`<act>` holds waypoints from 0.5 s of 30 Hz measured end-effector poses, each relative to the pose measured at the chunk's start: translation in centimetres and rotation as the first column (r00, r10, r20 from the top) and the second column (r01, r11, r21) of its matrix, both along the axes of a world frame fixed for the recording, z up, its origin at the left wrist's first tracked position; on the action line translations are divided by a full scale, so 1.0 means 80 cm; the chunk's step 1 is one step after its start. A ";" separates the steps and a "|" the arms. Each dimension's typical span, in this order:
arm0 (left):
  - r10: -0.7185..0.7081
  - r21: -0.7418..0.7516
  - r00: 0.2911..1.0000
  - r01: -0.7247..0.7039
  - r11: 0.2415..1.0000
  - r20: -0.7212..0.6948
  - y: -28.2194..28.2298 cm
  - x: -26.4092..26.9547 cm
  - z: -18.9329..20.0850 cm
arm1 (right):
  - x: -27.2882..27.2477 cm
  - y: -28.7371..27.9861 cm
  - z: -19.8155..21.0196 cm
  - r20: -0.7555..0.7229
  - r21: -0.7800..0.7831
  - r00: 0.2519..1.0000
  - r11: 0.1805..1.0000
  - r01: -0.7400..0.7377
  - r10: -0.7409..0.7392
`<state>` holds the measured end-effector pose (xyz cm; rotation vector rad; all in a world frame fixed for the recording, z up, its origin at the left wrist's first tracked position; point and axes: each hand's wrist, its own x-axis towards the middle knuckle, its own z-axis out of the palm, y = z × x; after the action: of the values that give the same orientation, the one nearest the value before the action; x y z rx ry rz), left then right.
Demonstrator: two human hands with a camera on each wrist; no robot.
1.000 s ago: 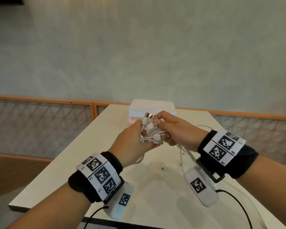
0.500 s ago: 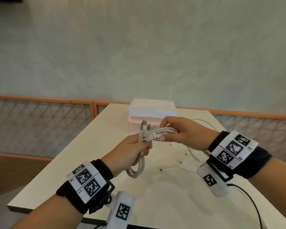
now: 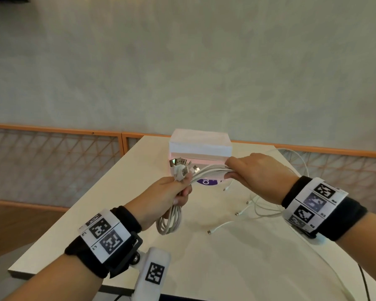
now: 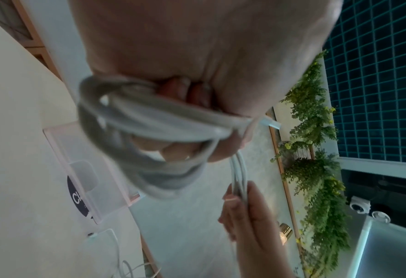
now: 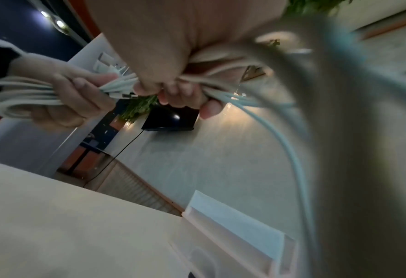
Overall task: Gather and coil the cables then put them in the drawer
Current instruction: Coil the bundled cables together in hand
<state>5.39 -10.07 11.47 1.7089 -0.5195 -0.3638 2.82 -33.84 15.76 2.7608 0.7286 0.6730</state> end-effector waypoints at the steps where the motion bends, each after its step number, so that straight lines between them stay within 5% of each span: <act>1: -0.005 0.002 1.000 0.005 1.000 -0.002 0.002 0.000 0.001 | 0.003 -0.004 -0.001 0.022 0.005 1.000 1.000 0.009 -0.009; 7: -0.004 -0.013 0.999 0.003 1.000 -0.047 0.001 -0.001 -0.001 | 0.000 -0.003 0.008 -0.084 0.374 0.996 0.926 0.044 -0.014; 15: 0.025 -0.008 0.998 -0.025 1.000 -0.060 -0.001 0.000 0.006 | -0.009 0.009 0.012 -0.100 0.040 0.995 0.999 -0.006 0.010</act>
<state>5.40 -10.14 11.94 1.6898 -0.4552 -0.3930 2.06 -33.15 16.76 2.8466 0.7541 0.5601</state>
